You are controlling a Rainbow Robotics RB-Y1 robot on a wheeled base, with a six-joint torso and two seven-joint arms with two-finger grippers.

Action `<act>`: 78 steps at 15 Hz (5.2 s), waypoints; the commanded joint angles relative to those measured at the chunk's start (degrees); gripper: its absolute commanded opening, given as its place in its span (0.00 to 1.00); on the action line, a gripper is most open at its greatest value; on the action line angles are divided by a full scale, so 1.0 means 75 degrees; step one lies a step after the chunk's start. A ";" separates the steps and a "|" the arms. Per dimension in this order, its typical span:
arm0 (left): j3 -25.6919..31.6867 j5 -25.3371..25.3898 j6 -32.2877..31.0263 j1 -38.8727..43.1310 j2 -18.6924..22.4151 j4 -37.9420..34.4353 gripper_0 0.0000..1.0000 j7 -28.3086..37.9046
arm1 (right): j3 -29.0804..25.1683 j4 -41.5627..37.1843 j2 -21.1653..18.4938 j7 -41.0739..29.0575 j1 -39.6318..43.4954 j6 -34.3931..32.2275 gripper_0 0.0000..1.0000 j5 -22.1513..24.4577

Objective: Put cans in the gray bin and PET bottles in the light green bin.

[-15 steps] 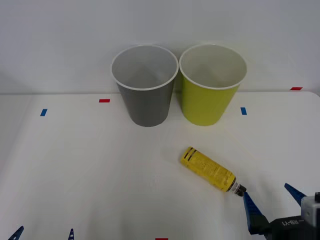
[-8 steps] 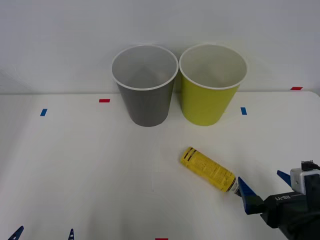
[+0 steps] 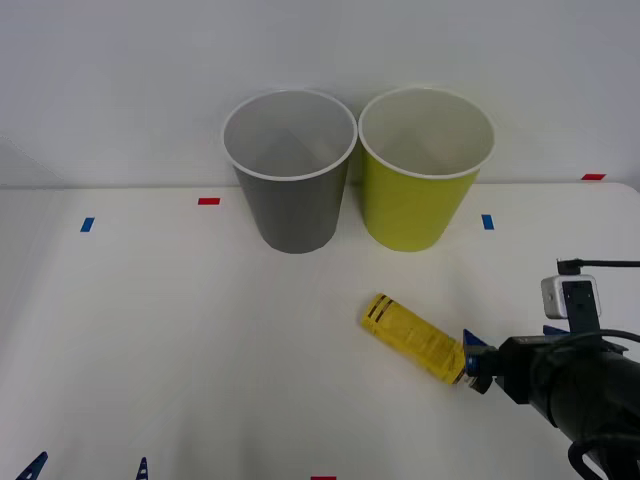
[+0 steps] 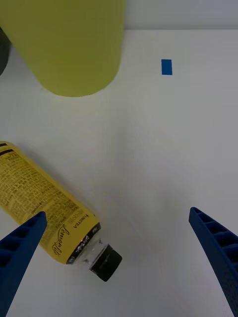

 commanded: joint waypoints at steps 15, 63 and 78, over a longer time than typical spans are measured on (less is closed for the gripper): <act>0.0000 0.0000 0.0000 0.0000 0.0000 0.0000 1.00 0.0000 | 0.0818 0.2430 0.0857 0.3234 -0.4134 0.2821 1.00 -0.2110; 0.0000 0.0000 0.0000 0.0000 0.0000 0.0000 0.99 0.0000 | 0.1263 0.5934 0.1853 0.3726 -0.6032 0.2914 1.00 -0.2286; 0.0000 0.0000 0.0000 0.0000 0.0000 0.0000 0.99 0.0000 | 0.1802 0.6590 0.1818 0.3574 -0.6173 0.2399 1.00 -0.2262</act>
